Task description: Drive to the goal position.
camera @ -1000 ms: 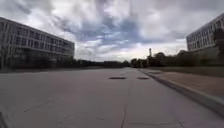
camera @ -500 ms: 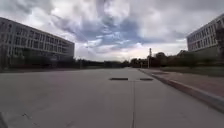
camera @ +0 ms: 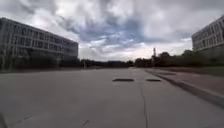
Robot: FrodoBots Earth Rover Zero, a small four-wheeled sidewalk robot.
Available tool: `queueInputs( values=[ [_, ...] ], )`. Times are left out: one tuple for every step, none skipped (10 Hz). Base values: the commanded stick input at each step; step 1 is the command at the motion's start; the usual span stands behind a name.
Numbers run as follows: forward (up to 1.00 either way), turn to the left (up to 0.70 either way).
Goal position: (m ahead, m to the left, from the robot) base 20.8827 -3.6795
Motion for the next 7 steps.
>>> queueInputs(
  values=[
    [1.0, 0.0],
    [1.0, 0.0],
    [1.0, 0.05],
    [1.0, 0.22],
    [1.0, 0.38],
    [1.0, 0.39],
    [1.0, 0.29]
  ],
)
